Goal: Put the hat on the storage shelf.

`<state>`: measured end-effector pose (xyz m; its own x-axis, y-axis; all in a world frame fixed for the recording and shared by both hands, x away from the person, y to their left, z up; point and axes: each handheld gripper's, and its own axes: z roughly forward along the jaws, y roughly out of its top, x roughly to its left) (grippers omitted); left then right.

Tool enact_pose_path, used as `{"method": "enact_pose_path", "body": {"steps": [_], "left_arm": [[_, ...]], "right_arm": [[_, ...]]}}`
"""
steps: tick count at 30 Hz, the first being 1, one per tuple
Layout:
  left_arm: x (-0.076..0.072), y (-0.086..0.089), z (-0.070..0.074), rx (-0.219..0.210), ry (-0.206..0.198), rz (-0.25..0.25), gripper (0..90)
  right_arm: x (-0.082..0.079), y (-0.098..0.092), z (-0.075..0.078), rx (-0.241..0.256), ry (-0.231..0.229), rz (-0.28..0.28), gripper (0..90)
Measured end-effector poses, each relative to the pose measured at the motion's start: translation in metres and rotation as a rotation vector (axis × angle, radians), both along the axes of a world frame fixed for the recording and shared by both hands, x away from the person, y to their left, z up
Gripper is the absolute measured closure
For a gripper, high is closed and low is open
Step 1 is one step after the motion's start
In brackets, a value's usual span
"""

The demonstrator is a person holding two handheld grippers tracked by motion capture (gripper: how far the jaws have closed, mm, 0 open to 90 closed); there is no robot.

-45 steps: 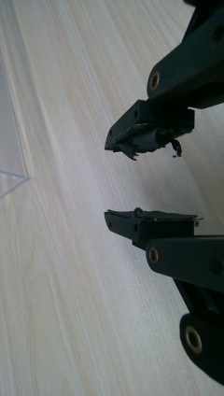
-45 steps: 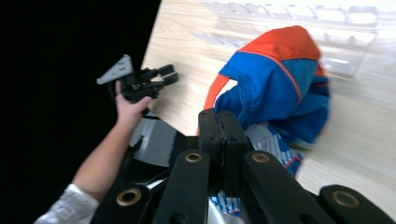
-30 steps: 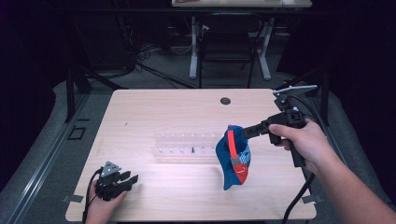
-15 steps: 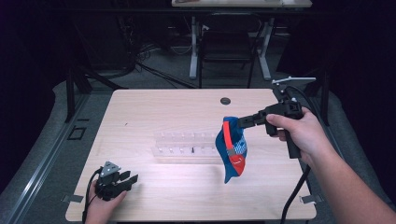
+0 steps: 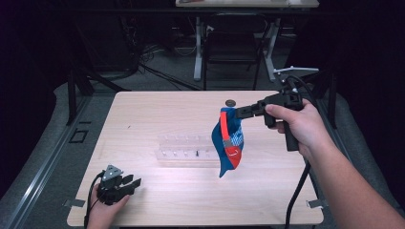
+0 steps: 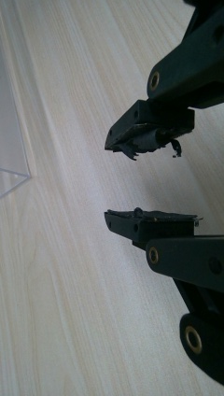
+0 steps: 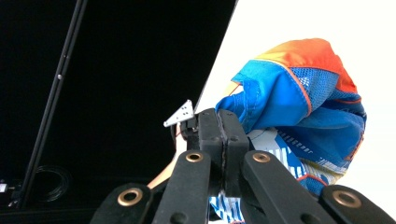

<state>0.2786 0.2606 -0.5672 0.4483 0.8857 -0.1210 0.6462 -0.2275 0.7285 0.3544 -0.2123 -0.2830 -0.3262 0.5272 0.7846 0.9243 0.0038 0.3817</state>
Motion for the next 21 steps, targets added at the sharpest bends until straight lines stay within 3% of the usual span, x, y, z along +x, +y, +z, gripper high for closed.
{"method": "enact_pose_path", "body": {"steps": [11, 21], "left_arm": [[0.0, 0.0, 0.0, 0.0, -0.002, -0.001, 58.4], [0.001, 0.001, 0.001, 0.007, 0.001, 0.0, 56.1]], "right_arm": [[0.011, 0.011, 0.014, 0.003, -0.029, -0.019, 90.0], [0.024, 0.023, 0.016, 0.012, -0.034, -0.033, 90.0]]}}
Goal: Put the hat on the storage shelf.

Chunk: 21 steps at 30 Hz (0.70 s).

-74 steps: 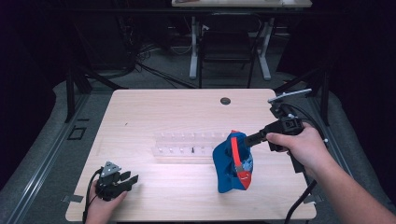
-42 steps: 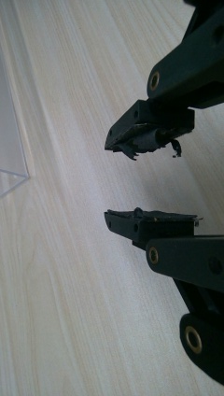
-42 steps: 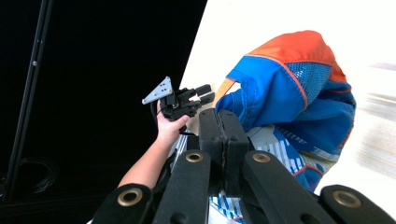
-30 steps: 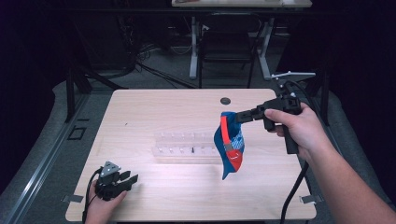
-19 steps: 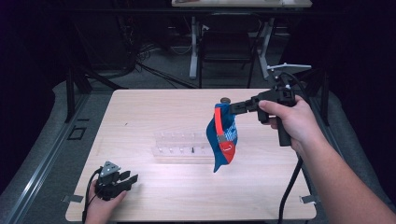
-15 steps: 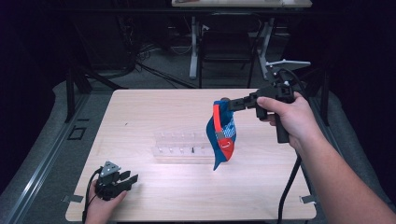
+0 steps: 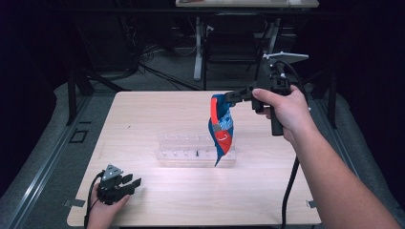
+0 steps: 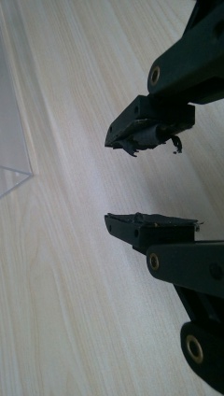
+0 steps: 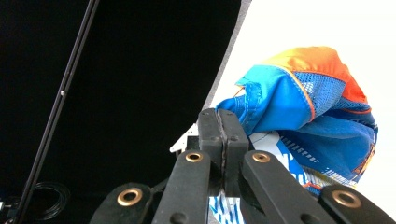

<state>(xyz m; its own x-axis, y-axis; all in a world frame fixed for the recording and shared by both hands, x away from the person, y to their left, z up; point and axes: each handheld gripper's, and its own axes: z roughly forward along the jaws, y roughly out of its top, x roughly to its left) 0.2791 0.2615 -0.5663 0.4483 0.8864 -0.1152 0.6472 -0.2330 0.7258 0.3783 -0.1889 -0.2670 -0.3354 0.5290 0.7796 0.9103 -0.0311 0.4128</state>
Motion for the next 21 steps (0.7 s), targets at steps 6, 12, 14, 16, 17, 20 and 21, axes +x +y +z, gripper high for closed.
{"method": "enact_pose_path", "body": {"steps": [6, 12, 14, 16, 17, 20, 21], "left_arm": [[0.0, 0.001, 0.0, -0.004, -0.001, 0.002, 55.1], [0.0, 0.0, 0.0, -0.004, -0.001, 0.001, 55.0], [0.0, 0.0, 0.0, -0.007, -0.002, 0.003, 55.0], [0.001, 0.0, 0.0, -0.007, -0.001, 0.0, 55.1], [0.001, 0.0, 0.0, -0.007, 0.0, 0.0, 55.1], [0.001, -0.001, -0.001, -0.009, -0.004, 0.002, 55.1], [0.001, -0.001, -0.001, -0.009, -0.005, 0.001, 55.1]], "right_arm": [[0.006, 0.01, -0.001, 0.009, 0.003, -0.008, 90.0], [0.015, 0.021, -0.004, 0.023, 0.009, -0.014, 90.0], [0.016, 0.023, -0.005, 0.023, 0.009, -0.016, 90.0], [0.019, 0.027, -0.006, 0.028, 0.011, -0.015, 90.0], [0.021, 0.028, -0.007, 0.028, 0.011, -0.016, 90.0], [0.025, 0.033, -0.01, 0.038, 0.012, -0.023, 90.0], [0.025, 0.033, -0.01, 0.038, 0.012, -0.023, 90.0]]}}
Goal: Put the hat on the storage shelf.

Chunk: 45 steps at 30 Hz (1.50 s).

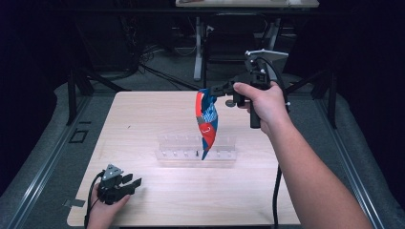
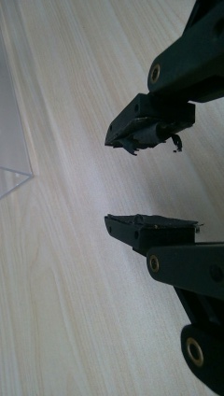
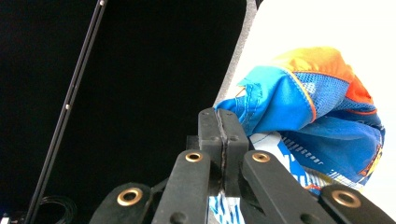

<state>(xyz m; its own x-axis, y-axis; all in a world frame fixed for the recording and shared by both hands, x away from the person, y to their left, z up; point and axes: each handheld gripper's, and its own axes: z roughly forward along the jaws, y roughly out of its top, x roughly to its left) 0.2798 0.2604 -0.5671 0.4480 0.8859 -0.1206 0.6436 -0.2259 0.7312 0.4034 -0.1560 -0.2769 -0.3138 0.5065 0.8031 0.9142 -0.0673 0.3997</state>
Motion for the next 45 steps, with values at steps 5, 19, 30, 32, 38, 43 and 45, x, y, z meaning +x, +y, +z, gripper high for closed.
{"method": "enact_pose_path", "body": {"steps": [5, 19, 30, 32, 38, 43, 45], "left_arm": [[0.0, 0.0, 0.0, -0.001, -0.001, 0.001, 55.1], [0.0, 0.0, 0.0, 0.001, 0.001, -0.001, 55.2], [0.0, 0.0, 0.001, 0.003, -0.003, -0.003, 55.2], [0.0, 0.0, 0.001, 0.003, -0.003, -0.003, 55.3], [0.0, -0.001, 0.001, 0.005, -0.004, -0.008, 55.3], [-0.001, -0.004, 0.002, 0.008, -0.01, -0.012, 55.3], [-0.001, -0.005, 0.003, 0.007, -0.006, -0.017, 55.2]], "right_arm": [[0.007, 0.008, -0.005, 0.019, 0.01, -0.009, 90.0], [0.015, 0.021, -0.01, 0.036, 0.017, -0.019, 90.0], [0.021, 0.026, -0.021, 0.033, 0.027, -0.028, 90.0], [0.021, 0.026, -0.022, 0.033, 0.027, -0.031, 90.0], [0.02, 0.024, -0.022, 0.023, 0.024, -0.042, 90.0], [0.021, 0.019, -0.024, 0.017, 0.026, -0.049, 90.0], [0.021, 0.018, -0.026, 0.013, 0.032, -0.057, 90.0]]}}
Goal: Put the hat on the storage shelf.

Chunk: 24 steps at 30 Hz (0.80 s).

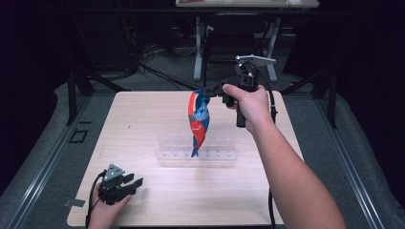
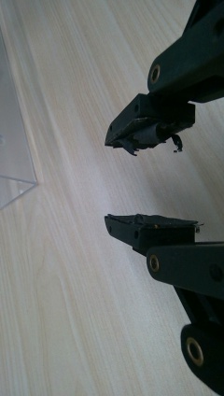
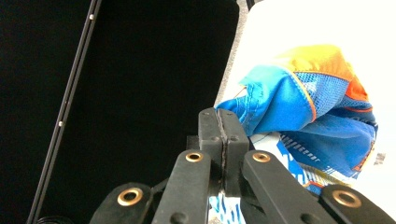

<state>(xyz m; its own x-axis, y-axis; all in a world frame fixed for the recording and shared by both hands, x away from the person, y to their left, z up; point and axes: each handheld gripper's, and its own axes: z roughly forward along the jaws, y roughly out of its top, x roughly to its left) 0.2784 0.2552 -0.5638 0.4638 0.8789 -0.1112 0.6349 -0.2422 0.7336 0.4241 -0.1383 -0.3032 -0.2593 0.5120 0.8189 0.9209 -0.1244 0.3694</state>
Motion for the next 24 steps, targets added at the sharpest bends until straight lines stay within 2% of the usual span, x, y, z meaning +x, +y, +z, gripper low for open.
{"method": "enact_pose_path", "body": {"steps": [7, 12, 20, 24], "left_arm": [[-0.001, -0.008, 0.007, -0.023, -0.039, -0.01, 55.0], [0.001, -0.019, 0.018, -0.027, -0.071, -0.046, 54.8], [0.008, -0.049, 0.04, -0.049, -0.155, -0.125, 54.8], [0.013, -0.065, 0.05, -0.048, -0.178, -0.153, 54.7]], "right_arm": [[0.003, 0.001, -0.007, 0.006, 0.006, 0.01, 90.0], [0.004, 0.003, -0.011, 0.017, 0.008, 0.01, 90.0], [0.003, 0.004, -0.014, 0.014, 0.009, 0.017, 90.0], [0.003, 0.004, -0.016, 0.005, 0.011, 0.02, 90.0]]}}
